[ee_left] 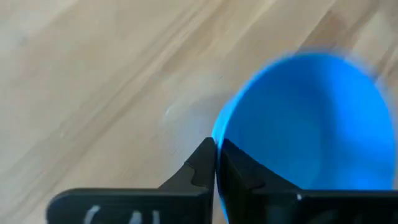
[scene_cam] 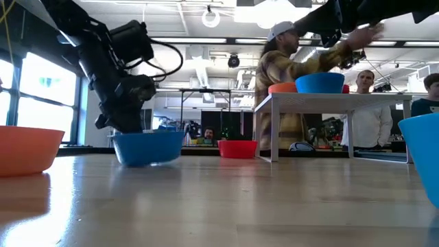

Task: Pick & Place Mini bowls
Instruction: Stack the blue bowl on the stacked blue bowls on the shelf

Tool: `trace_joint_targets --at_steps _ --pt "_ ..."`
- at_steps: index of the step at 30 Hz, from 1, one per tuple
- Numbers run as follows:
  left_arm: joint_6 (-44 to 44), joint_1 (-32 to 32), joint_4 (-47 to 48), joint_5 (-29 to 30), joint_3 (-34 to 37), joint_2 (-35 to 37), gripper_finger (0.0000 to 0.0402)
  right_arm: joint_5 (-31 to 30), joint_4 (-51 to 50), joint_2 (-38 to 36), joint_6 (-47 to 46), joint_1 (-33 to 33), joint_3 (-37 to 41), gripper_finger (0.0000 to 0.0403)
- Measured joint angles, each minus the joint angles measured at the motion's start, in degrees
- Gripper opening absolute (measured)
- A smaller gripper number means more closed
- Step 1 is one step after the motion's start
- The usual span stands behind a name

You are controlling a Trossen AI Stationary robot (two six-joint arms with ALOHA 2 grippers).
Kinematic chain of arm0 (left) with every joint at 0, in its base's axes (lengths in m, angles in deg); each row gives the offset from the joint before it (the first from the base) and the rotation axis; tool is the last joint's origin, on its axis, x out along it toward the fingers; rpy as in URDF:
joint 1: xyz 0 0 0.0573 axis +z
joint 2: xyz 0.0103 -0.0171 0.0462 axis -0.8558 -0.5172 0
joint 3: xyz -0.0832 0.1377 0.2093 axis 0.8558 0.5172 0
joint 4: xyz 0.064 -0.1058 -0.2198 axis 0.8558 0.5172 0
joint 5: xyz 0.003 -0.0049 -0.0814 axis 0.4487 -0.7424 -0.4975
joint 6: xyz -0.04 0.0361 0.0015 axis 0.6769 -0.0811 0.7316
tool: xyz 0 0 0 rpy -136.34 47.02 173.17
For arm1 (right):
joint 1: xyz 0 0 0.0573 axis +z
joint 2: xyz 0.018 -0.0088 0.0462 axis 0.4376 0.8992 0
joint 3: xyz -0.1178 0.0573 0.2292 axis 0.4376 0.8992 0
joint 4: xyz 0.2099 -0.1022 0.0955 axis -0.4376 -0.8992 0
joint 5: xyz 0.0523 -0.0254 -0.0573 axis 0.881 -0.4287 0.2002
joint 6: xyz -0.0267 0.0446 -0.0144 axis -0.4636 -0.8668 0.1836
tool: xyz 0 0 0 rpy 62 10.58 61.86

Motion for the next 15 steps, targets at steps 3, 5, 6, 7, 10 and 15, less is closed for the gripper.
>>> trace_joint_targets --at_steps 3,5,6,7,10,15 --pt "0.1 0.0 -1.0 1.2 -0.9 0.2 0.0012 -0.5 -0.5 0.0 -0.8 1.3 0.0 0.0" --pt "0.1 -0.7 -1.2 2.4 -2.1 0.2 0.0008 -2.8 -0.9 0.0 -1.8 2.6 0.0 0.0" --pt "0.1 -1.2 -1.3 3.7 -2.8 0.2 0.0005 -4.4 -1.5 0.0 -2.4 3.5 0.0 0.0" --pt "0.1 -1.8 -1.3 4.6 -3.5 0.2 0.0004 -6.0 -2.2 0.0 -2.9 4.4 0.0 0.0" --pt "0.1 -3.7 -2.6 6.4 -5.9 -0.6 0.0005 -10.8 -4.5 0.6 -4.8 7.3 0.0 0.0" --pt "-0.3 -4.6 -2.8 5.1 -10.0 -3.6 0.0003 -14.4 -5.7 5.8 -5.7 12.1 -0.2 0.0001"
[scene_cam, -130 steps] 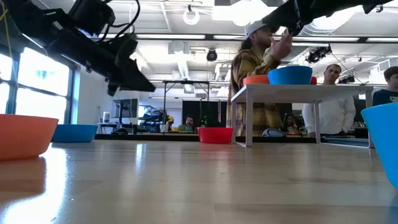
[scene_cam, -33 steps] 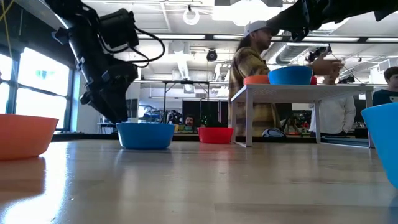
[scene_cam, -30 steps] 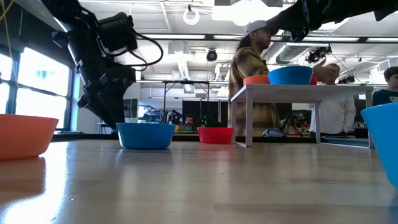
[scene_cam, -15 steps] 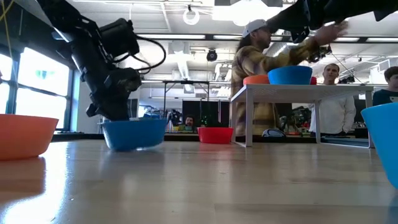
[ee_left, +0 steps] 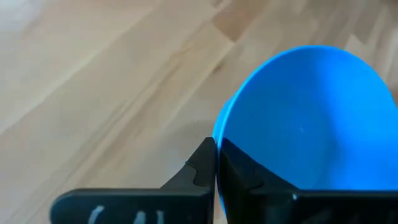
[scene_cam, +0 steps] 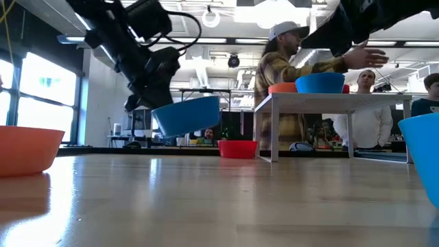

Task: Pick & Place Mini bowls
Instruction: Stack the blue bowl on the stacked blue bowls on the shelf

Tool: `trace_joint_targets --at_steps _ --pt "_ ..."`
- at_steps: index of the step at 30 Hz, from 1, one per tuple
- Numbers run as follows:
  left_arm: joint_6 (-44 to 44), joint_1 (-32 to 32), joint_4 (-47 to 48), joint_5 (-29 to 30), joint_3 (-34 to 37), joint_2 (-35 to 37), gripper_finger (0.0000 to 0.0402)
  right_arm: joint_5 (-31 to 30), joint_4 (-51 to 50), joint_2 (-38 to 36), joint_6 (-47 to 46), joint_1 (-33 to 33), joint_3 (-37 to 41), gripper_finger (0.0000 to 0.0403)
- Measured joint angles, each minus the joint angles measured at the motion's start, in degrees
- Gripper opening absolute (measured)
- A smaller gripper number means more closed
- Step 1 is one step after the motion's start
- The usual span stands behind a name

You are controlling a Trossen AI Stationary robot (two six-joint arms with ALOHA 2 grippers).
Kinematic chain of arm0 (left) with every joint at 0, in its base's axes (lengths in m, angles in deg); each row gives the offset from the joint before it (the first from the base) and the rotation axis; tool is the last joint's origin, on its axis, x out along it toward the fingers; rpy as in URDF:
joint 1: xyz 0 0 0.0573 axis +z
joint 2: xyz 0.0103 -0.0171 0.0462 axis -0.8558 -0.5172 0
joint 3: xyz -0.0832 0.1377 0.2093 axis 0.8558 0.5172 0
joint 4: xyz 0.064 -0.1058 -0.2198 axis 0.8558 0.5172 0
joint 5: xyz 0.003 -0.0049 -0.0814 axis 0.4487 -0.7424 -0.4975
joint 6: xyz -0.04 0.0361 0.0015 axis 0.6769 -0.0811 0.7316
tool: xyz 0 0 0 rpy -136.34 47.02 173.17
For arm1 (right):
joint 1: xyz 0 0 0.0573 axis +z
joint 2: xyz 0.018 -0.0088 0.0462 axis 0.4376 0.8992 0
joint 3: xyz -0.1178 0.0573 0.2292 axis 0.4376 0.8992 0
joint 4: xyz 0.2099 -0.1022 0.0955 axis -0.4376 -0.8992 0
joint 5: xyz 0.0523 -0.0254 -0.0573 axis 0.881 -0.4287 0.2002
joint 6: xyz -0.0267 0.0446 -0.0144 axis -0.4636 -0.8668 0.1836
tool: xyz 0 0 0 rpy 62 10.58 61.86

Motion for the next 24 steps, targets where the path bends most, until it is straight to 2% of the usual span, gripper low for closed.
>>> trace_joint_targets --at_steps 4,10,15,19,24 --pt "-1.3 0.1 0.1 -3.6 -3.6 -3.9 0.0002 1.0 0.0 7.1 0.5 1.9 -2.4 0.0015" --pt "-2.2 0.1 0.3 -7.5 -8.1 -8.9 0.0001 5.9 -0.9 17.7 7.2 2.8 -9.3 0.0076" --pt "-2.8 0.1 0.5 -11.6 -10.7 -12.1 0.0001 9.1 -8.1 25.8 14.7 2.8 -17.3 0.0118" --pt "-3.3 0.1 0.5 -12.7 -12.1 -13.0 0.0001 9.4 -15.9 32.6 21.2 2.6 -24.8 0.013" --pt "-3.6 0.1 0.3 -13.0 -12.2 -13.1 0.0 7.1 -24.5 40.0 29.1 2.6 -34.0 0.0125"
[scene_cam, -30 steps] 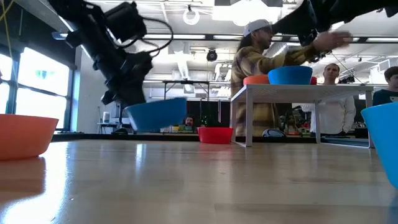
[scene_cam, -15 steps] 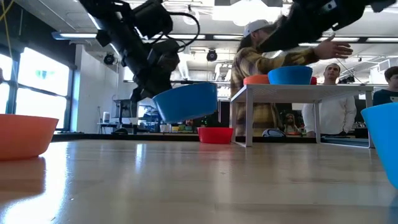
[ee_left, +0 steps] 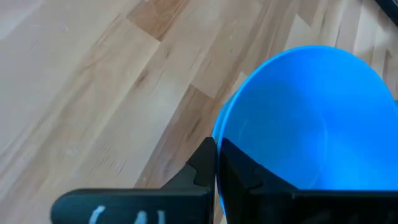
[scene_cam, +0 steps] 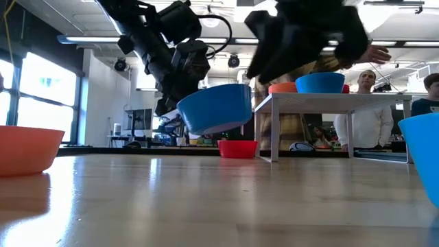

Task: Pick & Place Mini bowls
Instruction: Stack the blue bowl on the stacked blue bowls on the shelf

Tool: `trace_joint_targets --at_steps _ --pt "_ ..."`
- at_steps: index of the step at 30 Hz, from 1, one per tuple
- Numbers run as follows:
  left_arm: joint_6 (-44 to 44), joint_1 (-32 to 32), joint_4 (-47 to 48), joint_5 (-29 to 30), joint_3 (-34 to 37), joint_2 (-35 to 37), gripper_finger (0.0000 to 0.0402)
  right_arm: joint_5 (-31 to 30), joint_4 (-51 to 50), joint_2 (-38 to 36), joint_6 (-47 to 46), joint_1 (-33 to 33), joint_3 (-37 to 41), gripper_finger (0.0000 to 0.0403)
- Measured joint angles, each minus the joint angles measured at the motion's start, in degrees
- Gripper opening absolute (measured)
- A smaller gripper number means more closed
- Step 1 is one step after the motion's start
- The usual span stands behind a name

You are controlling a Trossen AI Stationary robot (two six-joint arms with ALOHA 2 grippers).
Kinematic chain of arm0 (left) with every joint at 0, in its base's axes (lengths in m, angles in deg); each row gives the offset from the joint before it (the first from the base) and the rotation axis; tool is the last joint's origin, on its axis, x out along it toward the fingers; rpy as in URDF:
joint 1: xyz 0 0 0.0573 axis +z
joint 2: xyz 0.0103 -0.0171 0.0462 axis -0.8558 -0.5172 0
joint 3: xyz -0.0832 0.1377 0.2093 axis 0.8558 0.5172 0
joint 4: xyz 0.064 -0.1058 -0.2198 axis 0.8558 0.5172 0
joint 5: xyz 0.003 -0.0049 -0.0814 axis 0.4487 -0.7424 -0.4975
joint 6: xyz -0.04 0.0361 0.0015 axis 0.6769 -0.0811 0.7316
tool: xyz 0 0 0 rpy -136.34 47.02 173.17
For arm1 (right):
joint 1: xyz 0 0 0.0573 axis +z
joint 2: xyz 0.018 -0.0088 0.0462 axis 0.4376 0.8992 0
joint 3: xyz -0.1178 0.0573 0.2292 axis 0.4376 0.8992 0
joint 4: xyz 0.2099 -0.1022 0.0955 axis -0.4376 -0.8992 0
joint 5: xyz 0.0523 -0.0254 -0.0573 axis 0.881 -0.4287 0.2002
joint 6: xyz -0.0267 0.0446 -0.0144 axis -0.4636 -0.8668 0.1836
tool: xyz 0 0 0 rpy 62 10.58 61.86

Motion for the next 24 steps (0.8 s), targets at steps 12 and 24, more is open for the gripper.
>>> trace_joint_targets --at_steps 12,24 --pt "-1.2 0.0 0.1 -0.1 0.0 0.0 0.0 -1.5 -7.6 9.4 10.8 -2.1 -9.1 0.0094" --pt "-2.1 0.0 -0.7 -0.7 0.0 0.0 0.0016 2.9 -7.4 9.8 12.4 -2.6 -9.1 0.0012"
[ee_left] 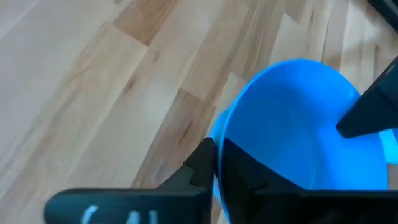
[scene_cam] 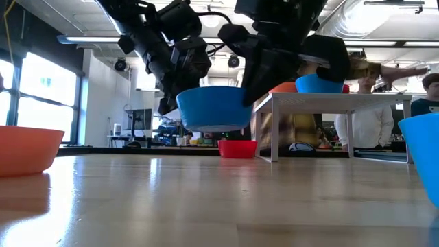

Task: Pick & Place Mini bowls
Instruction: Stack the blue bowl on the stacked blue bowls on the shelf

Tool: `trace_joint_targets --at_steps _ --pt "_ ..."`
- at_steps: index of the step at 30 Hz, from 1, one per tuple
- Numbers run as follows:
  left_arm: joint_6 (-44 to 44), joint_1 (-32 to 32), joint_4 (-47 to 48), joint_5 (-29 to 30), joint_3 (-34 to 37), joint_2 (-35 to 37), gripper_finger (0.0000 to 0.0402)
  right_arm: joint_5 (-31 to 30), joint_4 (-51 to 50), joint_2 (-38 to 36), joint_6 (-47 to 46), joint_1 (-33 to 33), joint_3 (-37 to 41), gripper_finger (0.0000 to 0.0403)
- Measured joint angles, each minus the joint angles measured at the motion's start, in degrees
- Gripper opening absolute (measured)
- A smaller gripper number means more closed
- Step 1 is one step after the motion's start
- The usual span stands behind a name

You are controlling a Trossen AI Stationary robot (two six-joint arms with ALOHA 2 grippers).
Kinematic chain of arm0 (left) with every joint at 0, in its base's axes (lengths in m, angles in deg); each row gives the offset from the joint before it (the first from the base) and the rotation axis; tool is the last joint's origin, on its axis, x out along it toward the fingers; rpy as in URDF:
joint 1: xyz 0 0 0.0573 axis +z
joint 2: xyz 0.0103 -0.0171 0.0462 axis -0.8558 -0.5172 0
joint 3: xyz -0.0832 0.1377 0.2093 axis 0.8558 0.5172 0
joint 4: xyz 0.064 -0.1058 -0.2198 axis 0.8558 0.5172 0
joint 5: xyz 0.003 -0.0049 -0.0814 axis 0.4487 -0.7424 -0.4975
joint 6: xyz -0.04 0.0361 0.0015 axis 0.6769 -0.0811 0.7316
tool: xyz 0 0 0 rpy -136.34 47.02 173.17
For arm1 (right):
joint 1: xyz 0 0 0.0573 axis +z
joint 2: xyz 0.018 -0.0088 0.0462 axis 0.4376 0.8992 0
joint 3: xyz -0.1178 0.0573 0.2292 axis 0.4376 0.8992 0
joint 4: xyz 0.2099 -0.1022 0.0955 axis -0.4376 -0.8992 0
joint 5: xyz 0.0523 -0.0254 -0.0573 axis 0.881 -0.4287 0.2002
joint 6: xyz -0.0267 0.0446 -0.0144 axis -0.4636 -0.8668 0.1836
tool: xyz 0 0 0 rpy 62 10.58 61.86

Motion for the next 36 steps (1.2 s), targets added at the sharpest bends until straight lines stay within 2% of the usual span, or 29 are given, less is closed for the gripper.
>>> trace_joint_targets --at_steps 4,11,13,15,22,25,28,31,36 --pt "-2.6 0.0 0.6 0.7 0.0 1.4 0.0066 -0.1 0.0 0.0 -0.5 0.0 0.0 0.0004" --pt "-10.1 -0.1 0.3 5.5 0.3 6.8 0.0158 1.5 -0.2 0.0 -4.0 -0.4 0.0 0.0001" --pt "-11.3 -0.4 -1.6 7.3 2.1 9.5 0.0171 2.5 -0.3 0.0 -5.0 -0.4 0.0 0.0001" --pt "-11.9 -1.3 -7.4 9.6 4.8 11.5 0.0175 2.7 -0.4 0.0 -6.0 -0.4 0.0 0.0001" --pt "-13.1 -4.9 -22.3 17.5 19.0 20.2 0.0176 3.8 -1.6 -0.2 -8.9 -0.4 0.0 0.0001" --pt "-13.1 -6.3 -29.2 21.7 24.8 23.4 0.017 3.4 -2.7 -1.5 -10.8 -0.8 0.0 0.0001" --pt "-13.9 -7.6 -37.2 26.4 31.0 26.5 0.0143 2.5 -5.2 -3.6 -13.1 -1.1 -0.7 0.0" --pt "-14.7 -7.4 -45.4 26.7 36.0 28.5 0.0097 0.9 -10.2 -5.4 -15.9 -1.1 -3.7 0.0" --pt "-17.9 -7.5 -53.1 26.4 41.4 30.6 0.0015 0.2 -23.2 -7.4 -22.3 -2.4 -13.1 0.0"
